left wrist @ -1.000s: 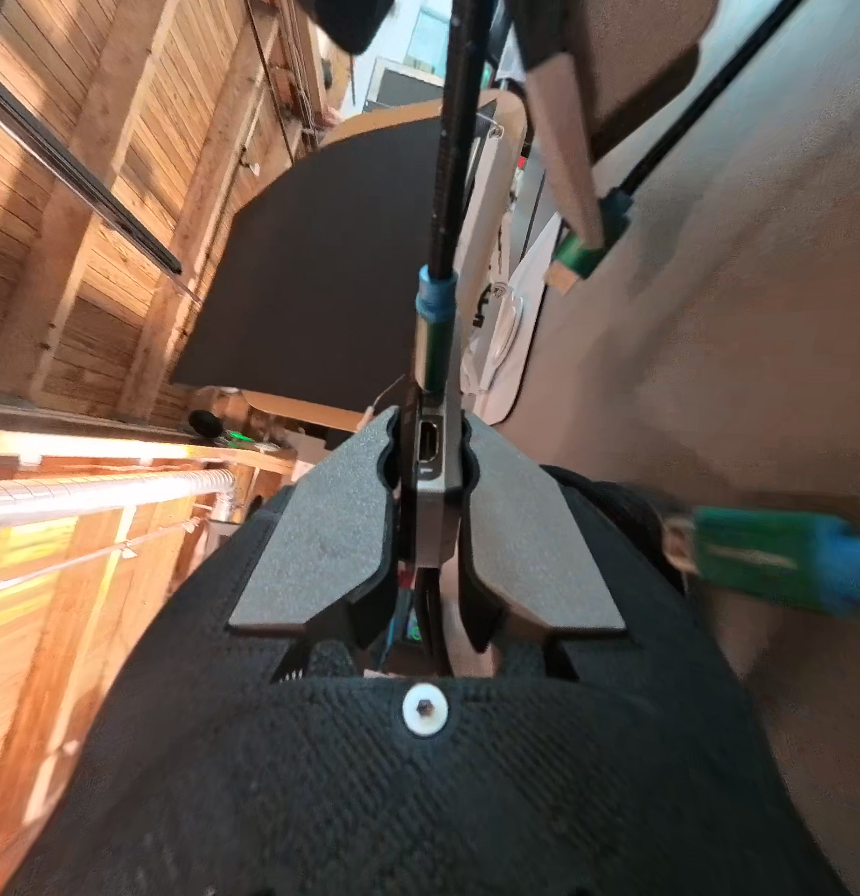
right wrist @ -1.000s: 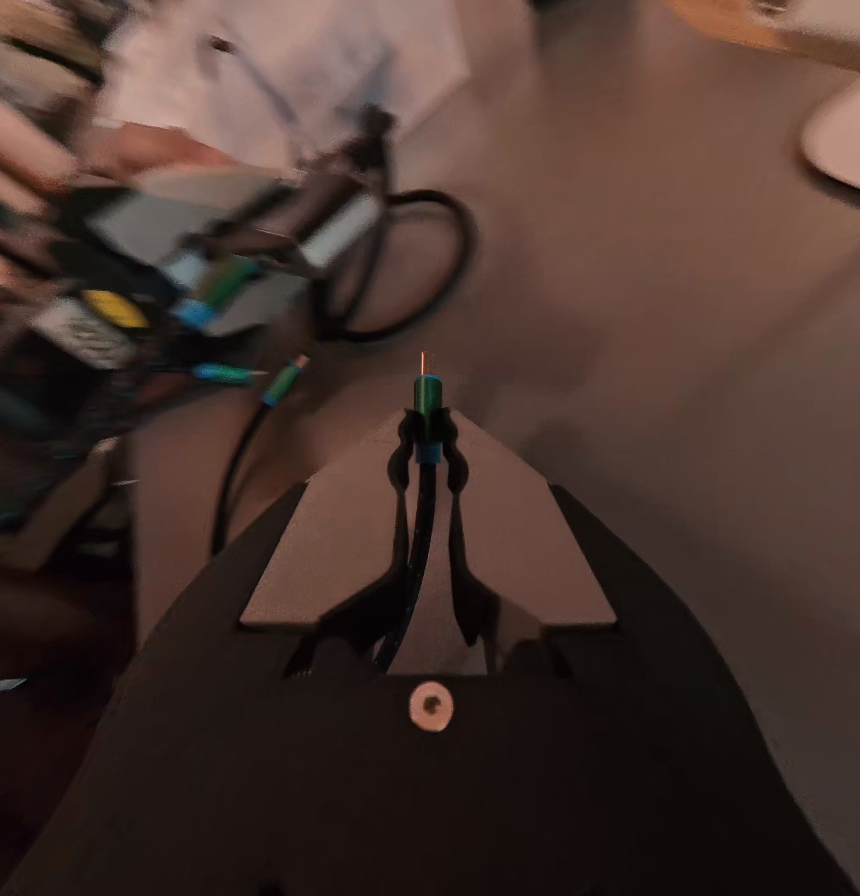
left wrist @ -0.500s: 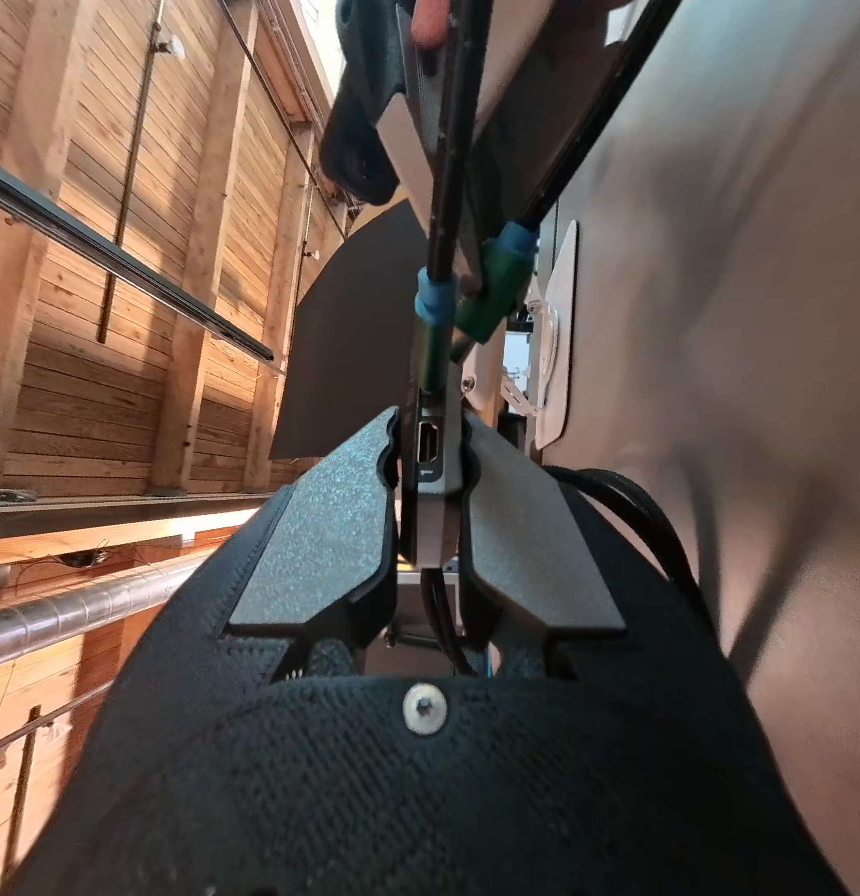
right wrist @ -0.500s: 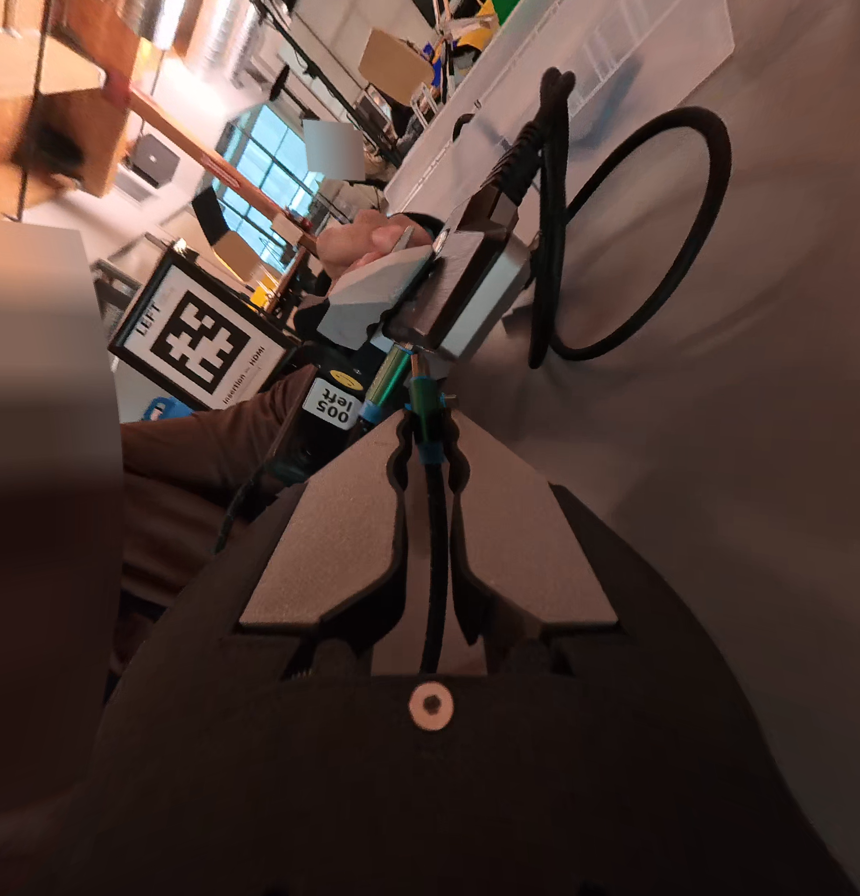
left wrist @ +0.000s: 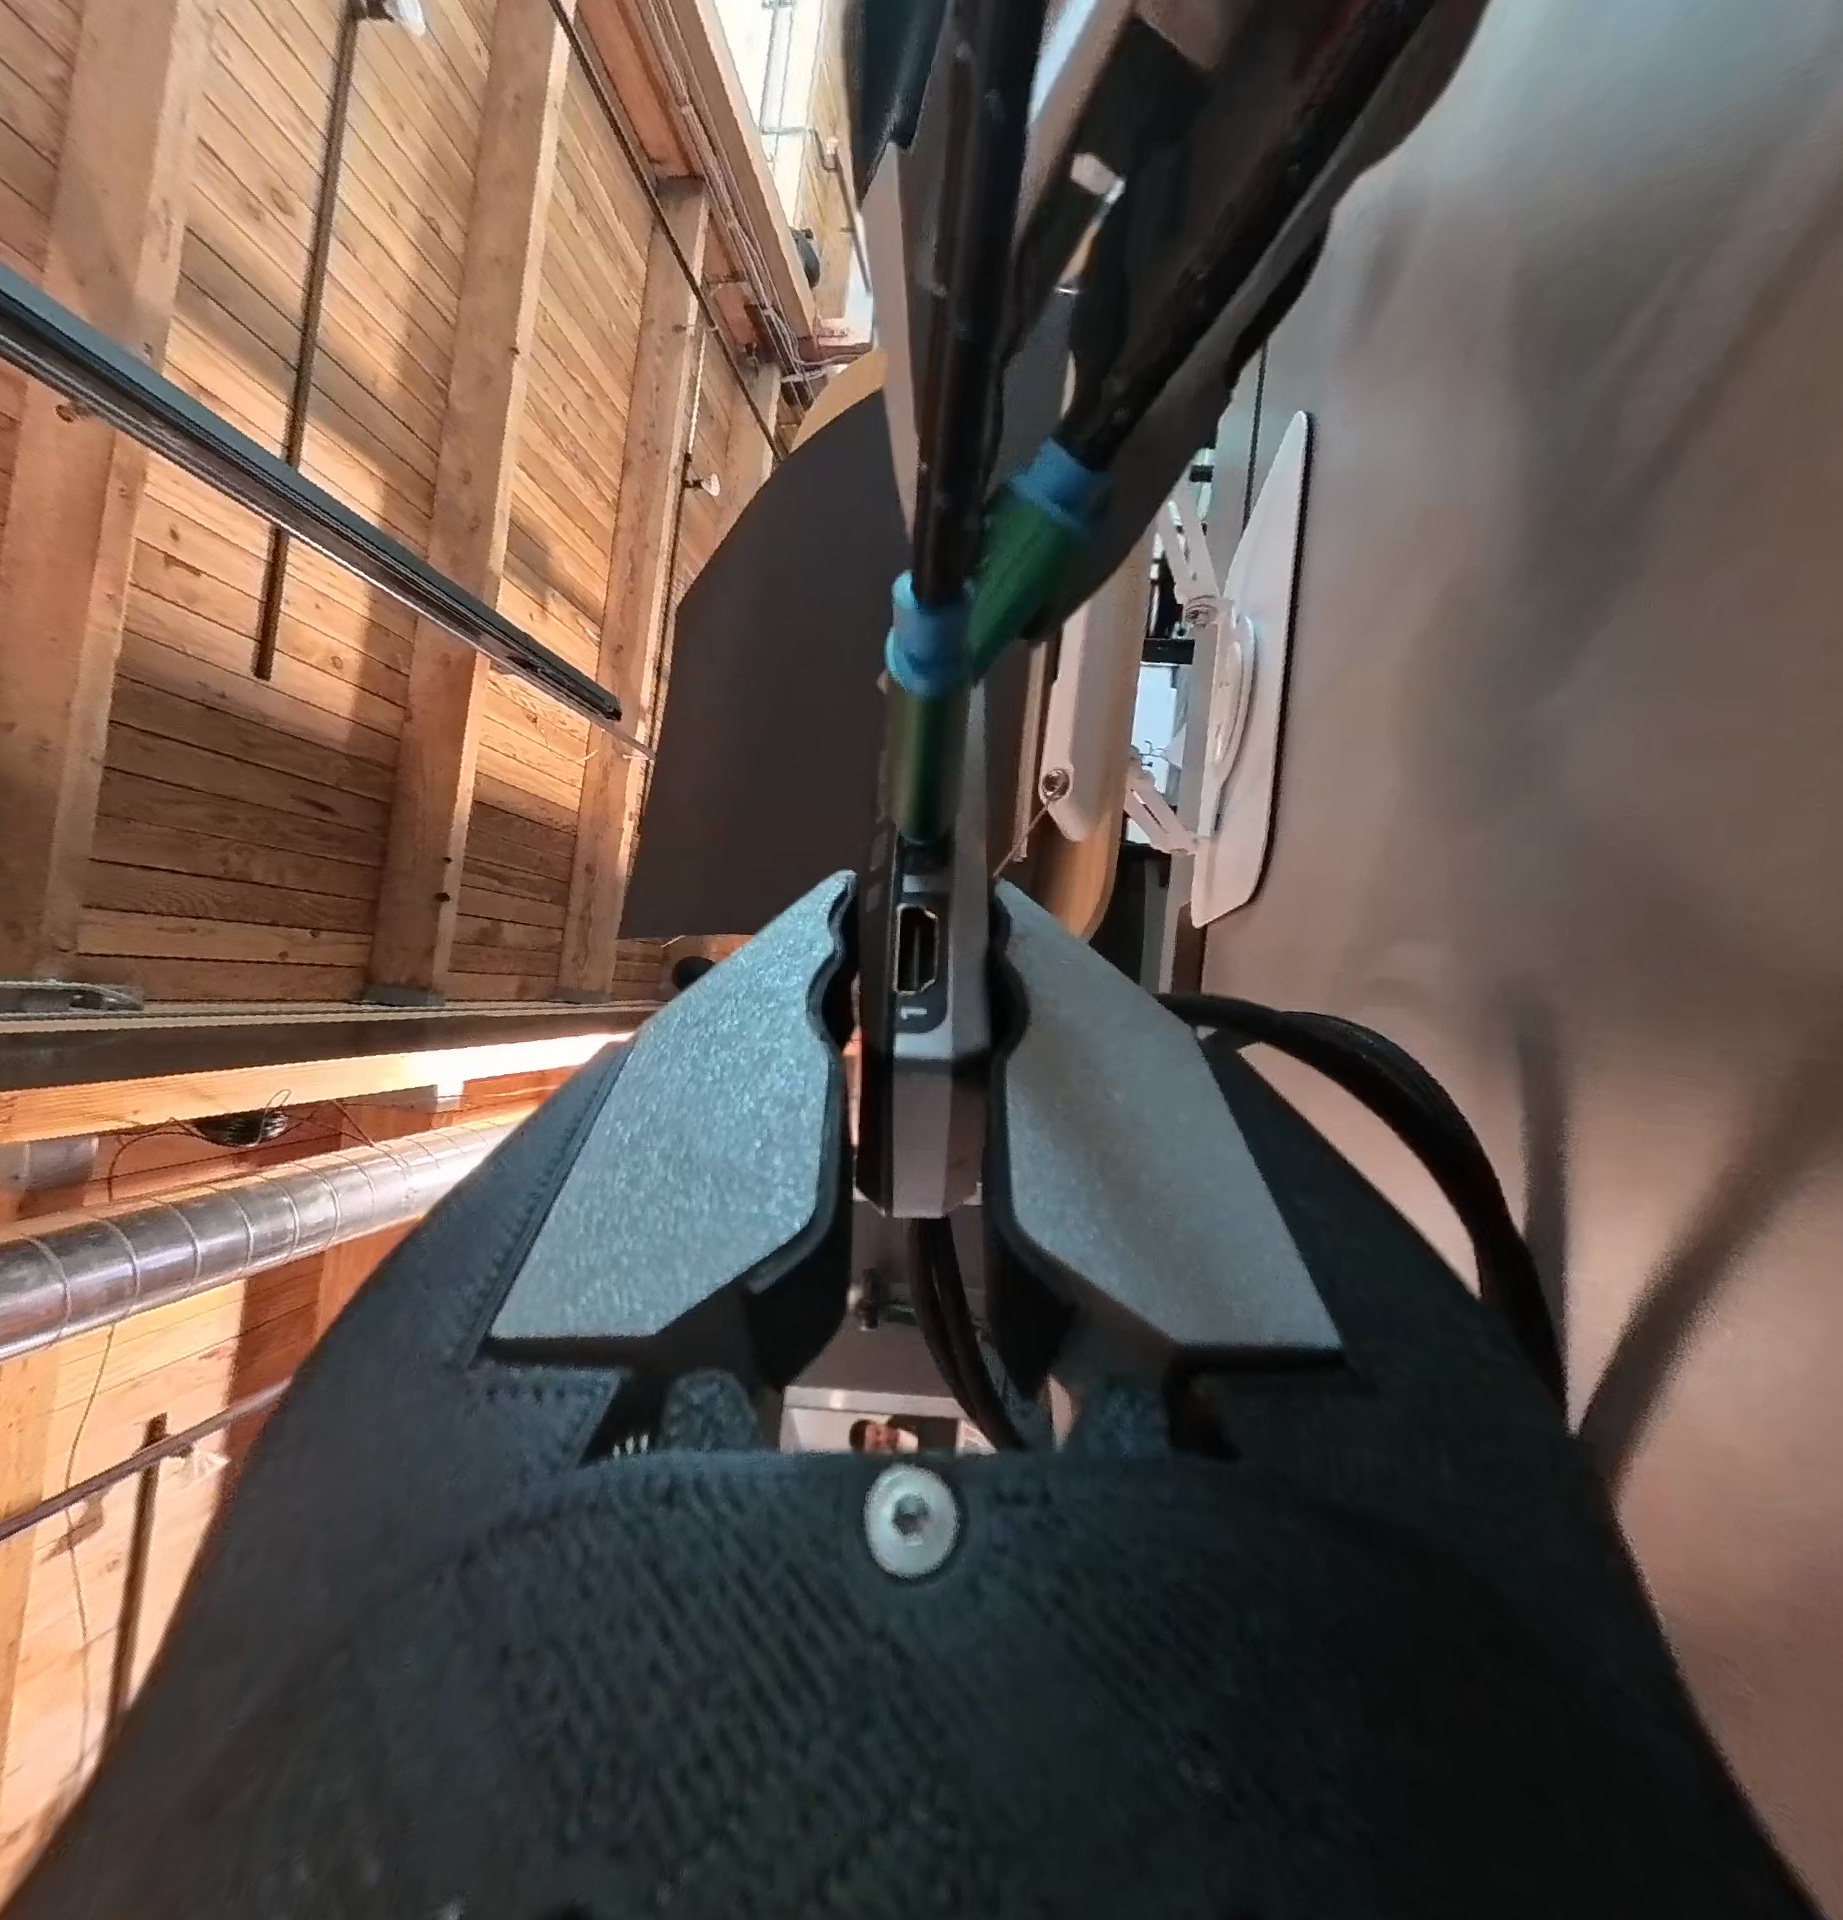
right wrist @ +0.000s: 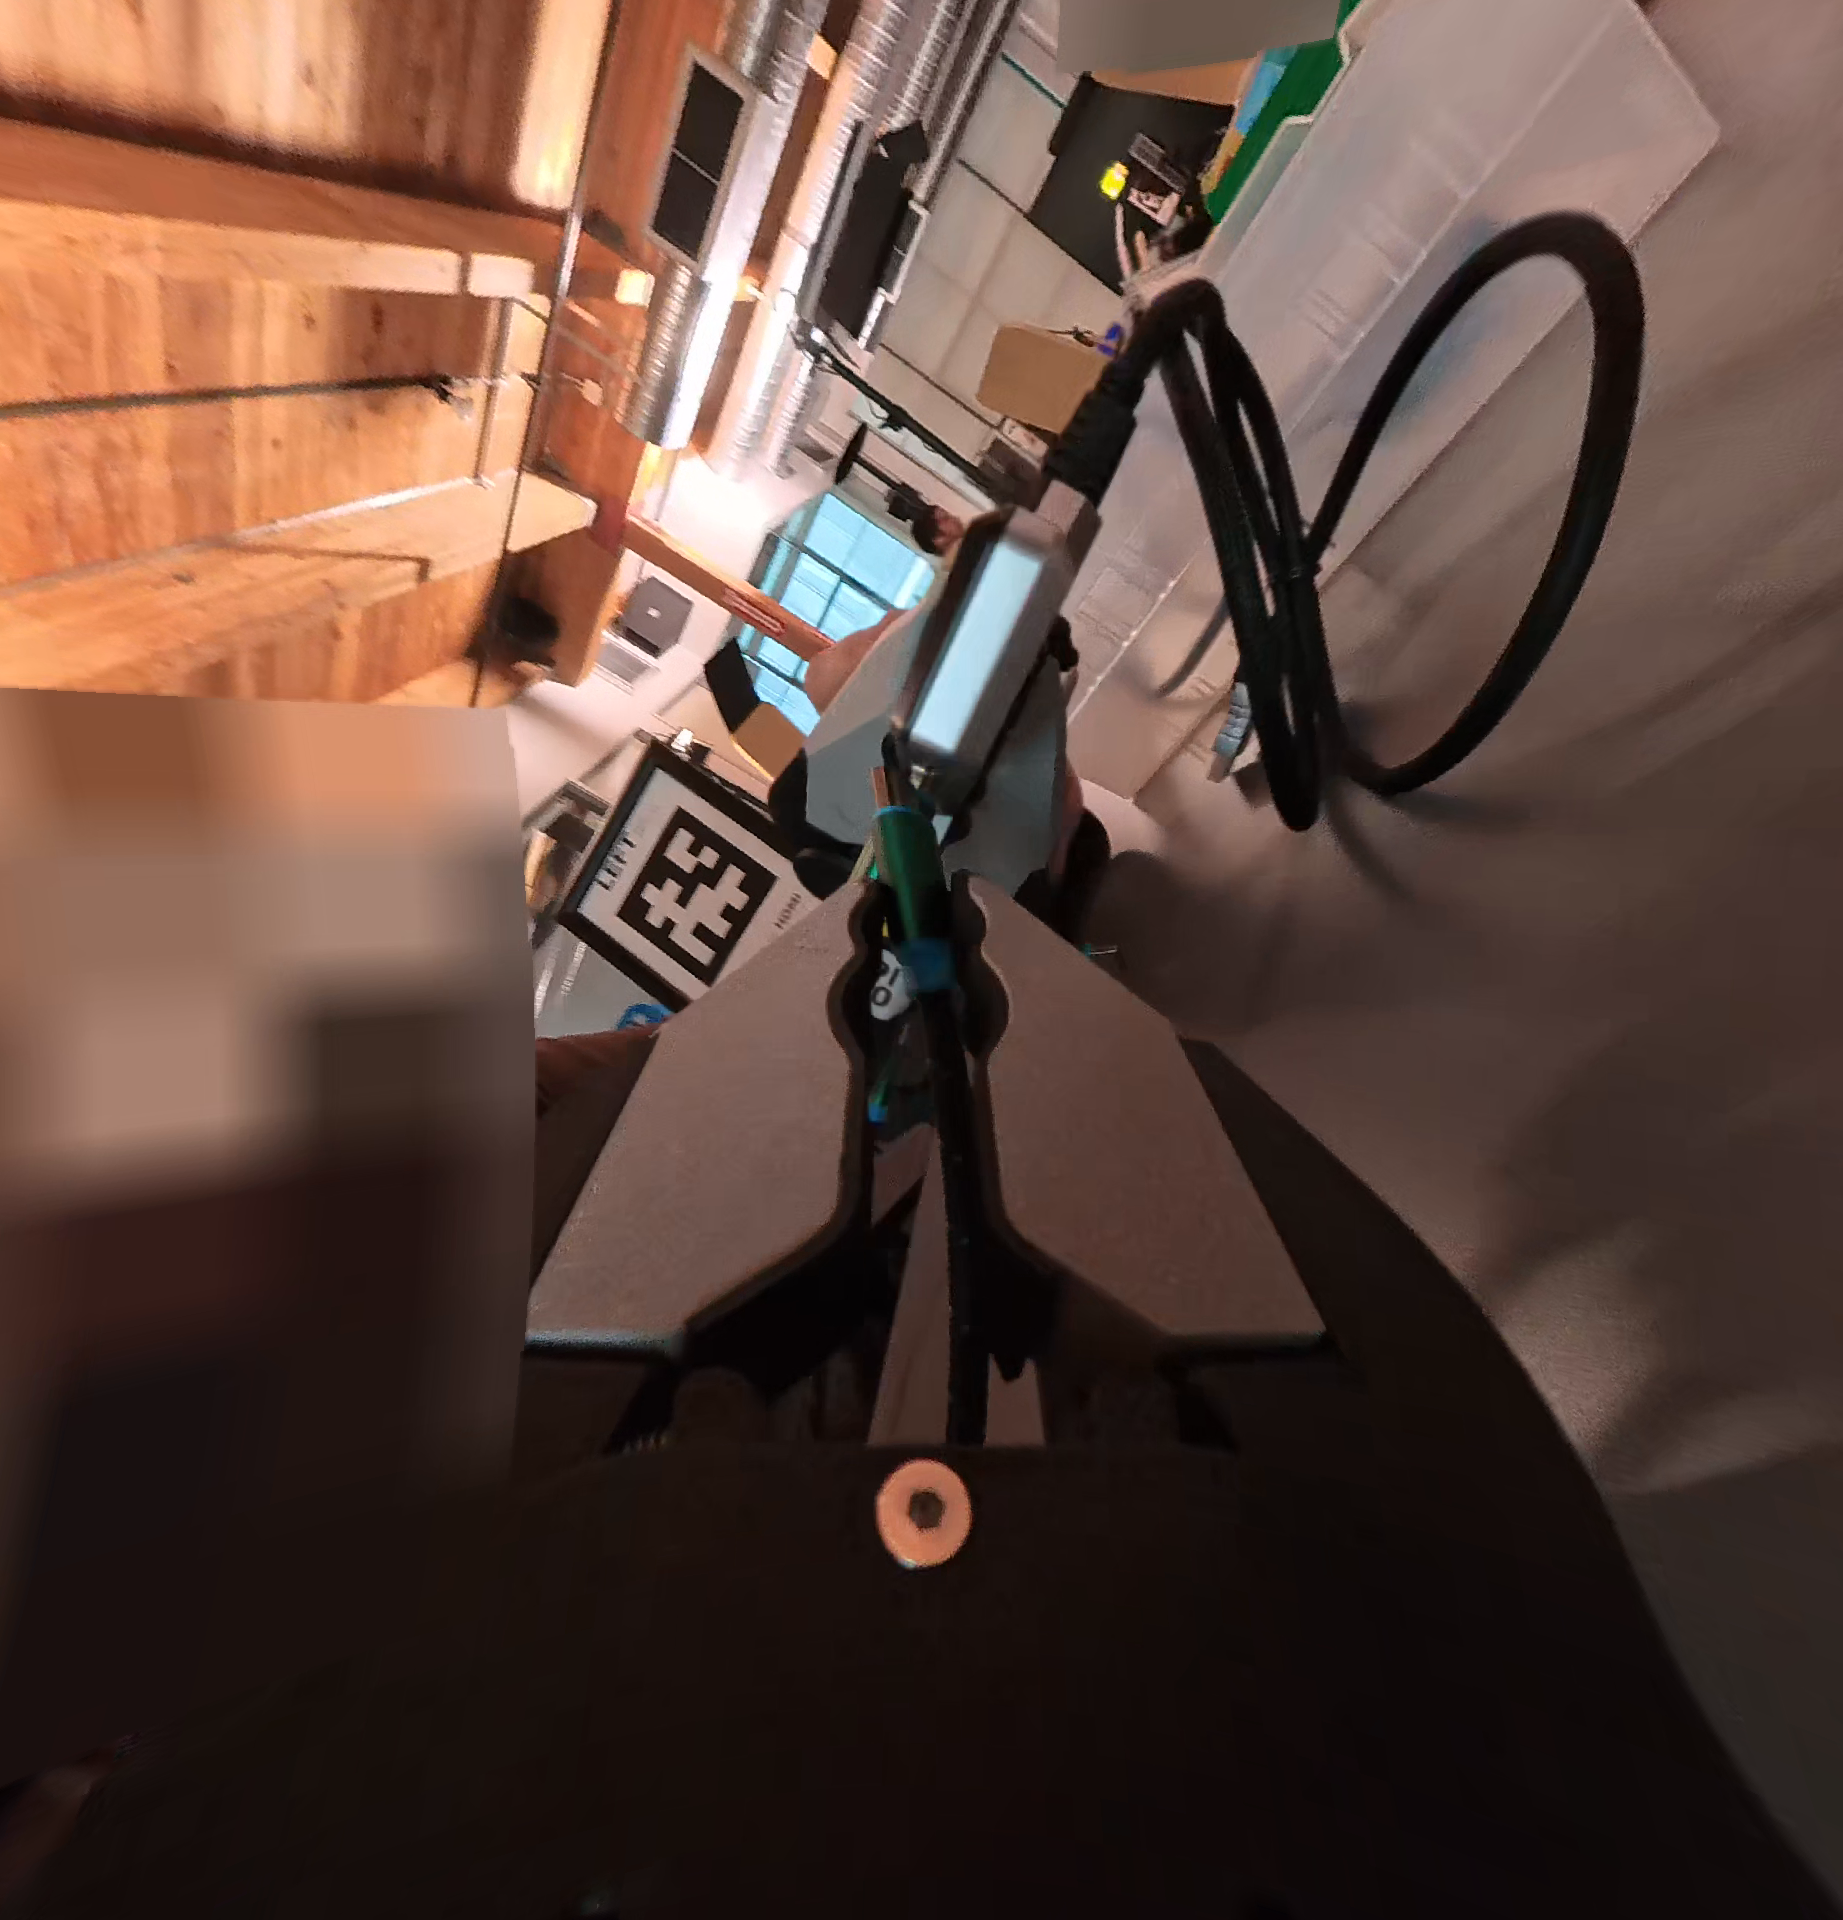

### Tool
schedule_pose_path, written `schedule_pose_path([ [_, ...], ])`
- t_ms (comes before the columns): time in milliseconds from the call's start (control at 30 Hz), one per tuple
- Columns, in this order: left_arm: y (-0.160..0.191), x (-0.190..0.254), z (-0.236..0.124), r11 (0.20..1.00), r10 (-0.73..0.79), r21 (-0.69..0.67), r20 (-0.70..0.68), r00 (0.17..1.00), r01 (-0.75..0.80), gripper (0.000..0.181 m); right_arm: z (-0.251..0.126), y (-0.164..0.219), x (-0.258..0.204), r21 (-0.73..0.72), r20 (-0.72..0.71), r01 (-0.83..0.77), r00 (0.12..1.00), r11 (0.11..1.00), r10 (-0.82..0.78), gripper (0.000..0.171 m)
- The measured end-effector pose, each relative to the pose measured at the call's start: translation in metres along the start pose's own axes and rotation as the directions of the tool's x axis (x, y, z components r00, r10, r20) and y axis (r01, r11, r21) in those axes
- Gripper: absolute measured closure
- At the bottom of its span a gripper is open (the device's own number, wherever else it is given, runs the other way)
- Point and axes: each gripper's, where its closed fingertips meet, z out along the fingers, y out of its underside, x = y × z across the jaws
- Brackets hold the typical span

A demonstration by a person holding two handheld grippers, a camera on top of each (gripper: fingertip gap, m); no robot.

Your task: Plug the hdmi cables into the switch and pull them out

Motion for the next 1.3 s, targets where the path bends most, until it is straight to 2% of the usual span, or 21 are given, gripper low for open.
schedule_pose_path([
  [300, -0.002, -0.011, -0.002, 0.999, 0.037, 0.013, 0.056, 0.998, -0.038, 0.162, -0.001, -0.004, -0.008, 0.044, 0.160, -0.134, 0.979, 0.990, 0.125, 0.162],
  [867, -0.007, -0.015, -0.001, 0.988, 0.155, -0.020, 0.094, 0.983, -0.154, 0.162, -0.006, -0.009, -0.007, 0.107, 0.252, -0.292, 0.932, 0.950, 0.258, 0.161],
  [1133, -0.015, -0.012, -0.003, 0.978, 0.210, -0.015, 0.072, 0.975, -0.210, 0.163, -0.010, -0.004, -0.005, 0.117, 0.224, -0.336, 0.926, 0.935, 0.304, 0.162],
  [1300, -0.017, 0.000, -0.001, 0.972, 0.233, -0.016, 0.028, 0.972, -0.233, 0.162, -0.014, -0.003, 0.006, 0.134, 0.104, -0.290, 0.955, 0.948, 0.277, 0.162],
])
